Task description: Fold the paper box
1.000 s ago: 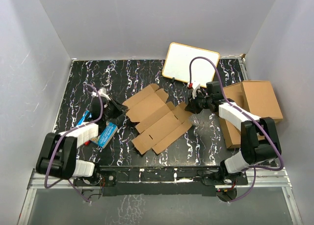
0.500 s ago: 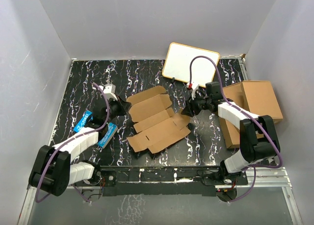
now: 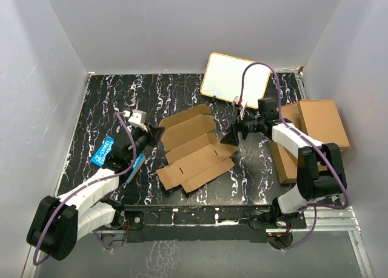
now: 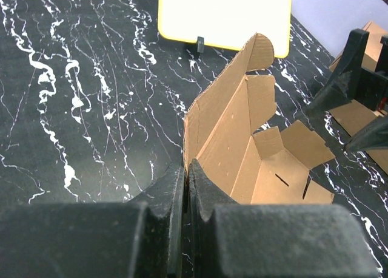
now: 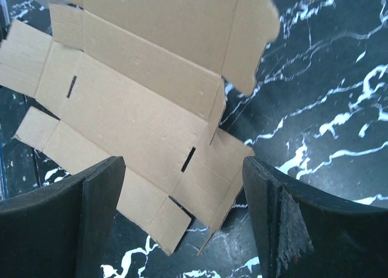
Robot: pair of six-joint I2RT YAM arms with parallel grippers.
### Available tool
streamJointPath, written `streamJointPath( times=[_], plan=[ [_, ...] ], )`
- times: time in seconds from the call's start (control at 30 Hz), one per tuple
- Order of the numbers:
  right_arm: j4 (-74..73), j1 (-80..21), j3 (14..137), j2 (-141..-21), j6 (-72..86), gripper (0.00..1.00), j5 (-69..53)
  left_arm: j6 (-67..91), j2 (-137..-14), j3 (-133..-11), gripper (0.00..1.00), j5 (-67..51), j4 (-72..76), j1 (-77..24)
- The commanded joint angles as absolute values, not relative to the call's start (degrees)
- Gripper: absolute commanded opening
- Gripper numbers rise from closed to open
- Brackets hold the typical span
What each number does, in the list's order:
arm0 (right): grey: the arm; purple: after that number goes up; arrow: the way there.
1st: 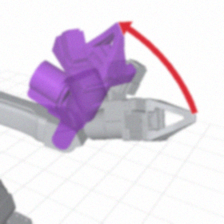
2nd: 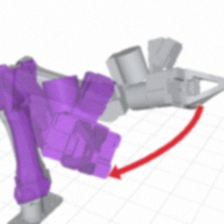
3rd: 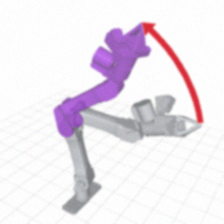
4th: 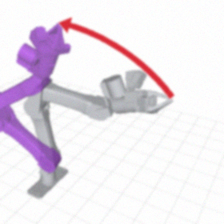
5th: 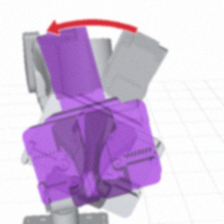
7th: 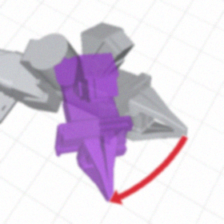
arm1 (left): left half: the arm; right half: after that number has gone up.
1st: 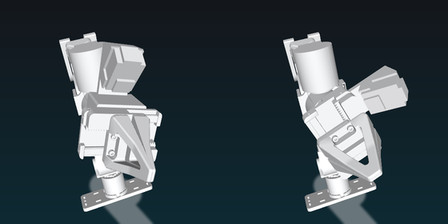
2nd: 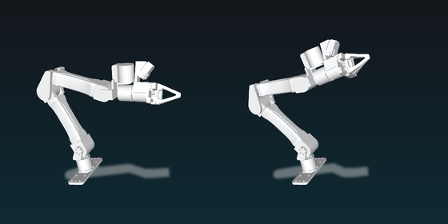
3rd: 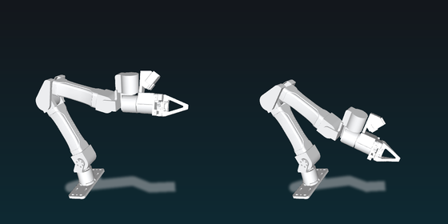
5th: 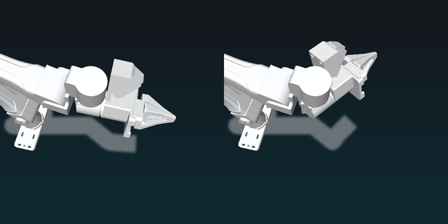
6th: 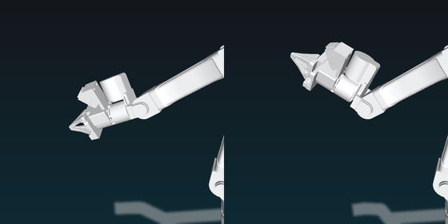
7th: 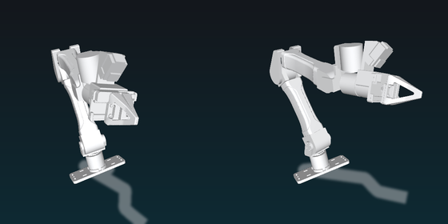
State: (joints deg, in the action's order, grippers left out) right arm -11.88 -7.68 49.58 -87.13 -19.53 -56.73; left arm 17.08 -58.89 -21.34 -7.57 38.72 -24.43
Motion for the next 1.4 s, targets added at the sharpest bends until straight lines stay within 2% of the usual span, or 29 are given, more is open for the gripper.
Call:
streamJointPath(
  times=[0.0, 0.17, 0.2, 0.23, 0.6, 0.73, 1.03, 1.13, 1.27, 1.3, 1.37],
  plan=[
    [-6.5, -7.2, 54.8, -87.6, -18.3, 0.85, -62.5, 14.3, -56.5, -20.8, 0.0, -9.2, 43.1, -25.1],
    [-3.3, -7.2, 58.4, -92.6, -15.3, 0.89, -66.1, 13.4, -55.8, -21.0, 0.0, -11.1, 43.3, -25.4],
    [-2.7, -7.2, 59.4, -93.7, -14.7, 0.97, -66.8, 13.3, -55.6, -21.2, 0.0, -11.5, 43.2, -25.5],
    [-1.9, -7.2, 59.9, -94.6, -14.0, 0.99, -67.3, 13.2, -55.5, -21.4, 0.0, -11.9, 42.9, -25.7],
    [4.8, -9.1, 61.8, -99.4, -8.3, 0.98, -64.7, 13.3, -55.0, -21.9, 0.0, -13.5, 42.0, -26.3],
    [4.9, -9.2, 62.7, -101.5, -8.5, 0.8, -65.4, 13.6, -55.1, -22.1, 0.0, -13.8, 41.8, -26.4],
    [6.3, -9.1, 61.3, -100.5, -10.2, 0.2, -67.9, 14.4, -54.8, -22.5, 0.0, -14.6, 40.6, -26.5],
    [6.1, -8.9, 60.3, -98.0, -12.6, 0.09, -68.1, 14.2, -54.0, -22.8, 0.0, -14.6, 39.0, -26.5],
    [4.1, -8.2, 59.4, -96.1, -16.6, 0.08, -69.1, 14.0, -51.4, -22.6, 0.0, -14.6, 36.1, -26.5],
    [3.5, -8.0, 59.1, -95.7, -17.8, 0.08, -69.4, 14.2, -50.7, -22.7, 0.03, -14.4, 34.8, -26.5],
    [1.4, -7.8, 58.6, -94.7, -21.5, 0.08, -69.8, 14.4, -49.1, -23.6, 0.19, -14.3, 31.3, -26.5]
  ],
)
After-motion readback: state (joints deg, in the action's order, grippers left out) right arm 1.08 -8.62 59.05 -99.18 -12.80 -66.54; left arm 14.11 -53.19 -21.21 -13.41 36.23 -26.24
